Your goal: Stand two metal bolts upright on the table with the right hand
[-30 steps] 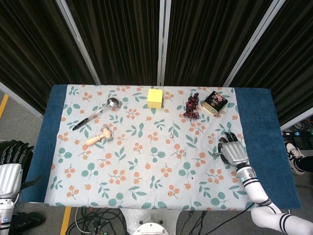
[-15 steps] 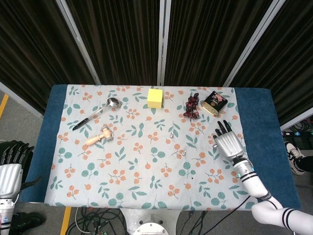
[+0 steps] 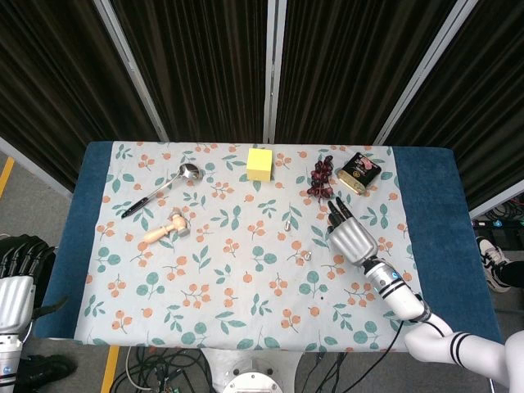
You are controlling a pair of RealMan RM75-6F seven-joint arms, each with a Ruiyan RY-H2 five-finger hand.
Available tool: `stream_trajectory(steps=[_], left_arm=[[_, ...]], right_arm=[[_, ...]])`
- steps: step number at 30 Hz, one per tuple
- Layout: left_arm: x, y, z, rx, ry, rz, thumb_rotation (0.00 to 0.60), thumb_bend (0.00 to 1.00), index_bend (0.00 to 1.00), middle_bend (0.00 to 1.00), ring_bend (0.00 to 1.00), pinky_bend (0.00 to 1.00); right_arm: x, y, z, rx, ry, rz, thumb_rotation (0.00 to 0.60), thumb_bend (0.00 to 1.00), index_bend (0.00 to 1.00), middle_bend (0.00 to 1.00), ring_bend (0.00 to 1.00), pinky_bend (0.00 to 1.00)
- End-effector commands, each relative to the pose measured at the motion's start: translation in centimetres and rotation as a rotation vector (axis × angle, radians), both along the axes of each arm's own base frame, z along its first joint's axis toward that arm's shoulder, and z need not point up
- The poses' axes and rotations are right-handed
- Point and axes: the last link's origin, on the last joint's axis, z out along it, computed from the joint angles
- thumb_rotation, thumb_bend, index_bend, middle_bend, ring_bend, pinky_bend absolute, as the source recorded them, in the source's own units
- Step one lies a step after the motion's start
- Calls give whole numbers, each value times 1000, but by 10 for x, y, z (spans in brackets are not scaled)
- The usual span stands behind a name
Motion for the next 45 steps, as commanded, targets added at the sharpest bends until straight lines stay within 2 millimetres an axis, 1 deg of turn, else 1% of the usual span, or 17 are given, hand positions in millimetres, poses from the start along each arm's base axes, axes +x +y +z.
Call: stream_trajectory(steps=[1,9,28,38,45], left_arm=[[0,0,0,-1,0,1,600,0,158,87,0,0],[0,0,0,-1,1,-2,600,0,158,87,0,0],[0,0,0,1,2,-1,600,0,158,87,0,0],[1,0,1,1,3,-4,600,0,158,87,0,0],[1,1,0,0,5,-6,600,0,158,87,0,0]], right_arm=[[-1,1,-5,7,-5,0,600,415,620,267,0,0],[-6,2,-8,11,-3,-2,600,414,559,252,0,0],[-12,5,-11,17,7,-18,600,401,470,246,0,0],[-12,6,-11,14,11,-15,600,350,458,244,0,0],[-13,7,-10,11,8,-19,600,245,446,240,0,0]])
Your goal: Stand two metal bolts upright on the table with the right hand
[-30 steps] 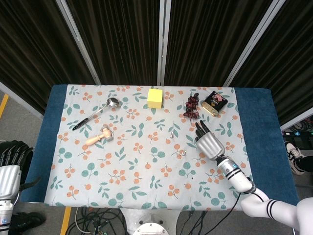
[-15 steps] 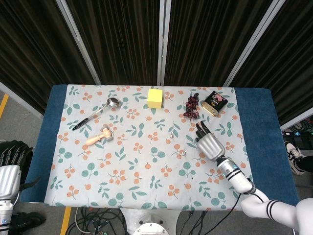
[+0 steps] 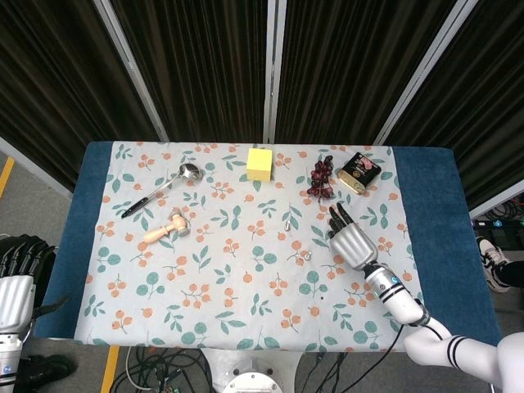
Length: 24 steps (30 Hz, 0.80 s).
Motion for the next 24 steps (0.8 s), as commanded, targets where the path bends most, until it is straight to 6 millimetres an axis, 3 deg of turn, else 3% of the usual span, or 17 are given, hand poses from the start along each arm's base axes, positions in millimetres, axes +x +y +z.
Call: stream_trajectory(steps=[1,7,13,18,24], left_arm=[[0,0,0,0,0,0,600,0,158,87,0,0],[0,1,1,3,1,-3,600,0,158,87,0,0],[3,4,2,13,7,-23,600,0,158,87,0,0],[6,7,1,20,10,-36,600,0,158,87,0,0],[10,12,-1,11,15,-48,600,0,157,87,0,0]], right_arm=[[0,0,0,-1,-1,1,600,234,446,239,0,0],[4,1,8,-27,-56,-9,600,192,412,234,0,0],[7,7,57,-135,-327,-114,600,220,325,230,0,0],[-12,32,106,-140,-661,-274,600,296,211,201,0,0],[-43,79,144,-161,-828,-321,600,311,147,163,0,0]])
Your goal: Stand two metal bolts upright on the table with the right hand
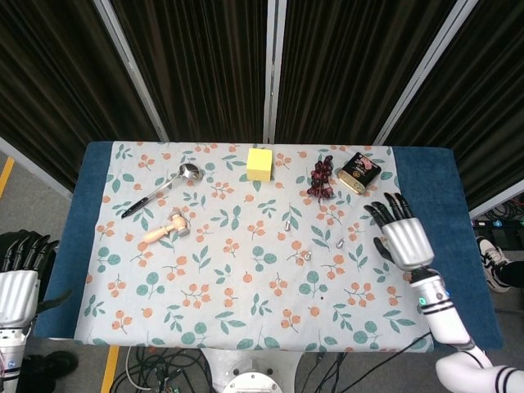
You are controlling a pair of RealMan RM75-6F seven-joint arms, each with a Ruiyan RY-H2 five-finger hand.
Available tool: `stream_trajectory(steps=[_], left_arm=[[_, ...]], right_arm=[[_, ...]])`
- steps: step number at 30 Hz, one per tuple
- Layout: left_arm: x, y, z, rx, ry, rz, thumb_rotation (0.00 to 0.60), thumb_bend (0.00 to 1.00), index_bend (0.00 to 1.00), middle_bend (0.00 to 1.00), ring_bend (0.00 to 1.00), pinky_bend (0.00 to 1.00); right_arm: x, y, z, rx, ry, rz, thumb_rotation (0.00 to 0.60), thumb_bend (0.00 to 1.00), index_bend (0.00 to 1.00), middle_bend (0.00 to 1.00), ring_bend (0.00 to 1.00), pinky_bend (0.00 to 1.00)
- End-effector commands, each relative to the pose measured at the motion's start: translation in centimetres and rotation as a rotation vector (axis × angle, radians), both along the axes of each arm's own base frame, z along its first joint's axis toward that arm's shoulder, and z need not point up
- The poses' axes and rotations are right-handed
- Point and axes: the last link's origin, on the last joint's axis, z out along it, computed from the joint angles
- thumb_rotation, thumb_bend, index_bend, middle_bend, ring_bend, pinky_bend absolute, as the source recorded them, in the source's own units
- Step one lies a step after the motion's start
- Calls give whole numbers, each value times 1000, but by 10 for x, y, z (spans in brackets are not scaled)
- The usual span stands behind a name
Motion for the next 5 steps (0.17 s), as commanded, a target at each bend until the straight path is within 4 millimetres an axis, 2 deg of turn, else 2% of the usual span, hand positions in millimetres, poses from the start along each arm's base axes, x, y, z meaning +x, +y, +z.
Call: stream_trajectory(steps=[1,5], left_arm=[[2,2,-1,-1,2,-7,600,0,158,87,0,0],[6,3,-2,-1,5,-17,600,0,158,87,0,0]], right_arm=[[-26,49,41,-46,-170,-63,600,311,143,159,0,0],[-41,78,53,-47,-227,-90,600,311,134,154,0,0]])
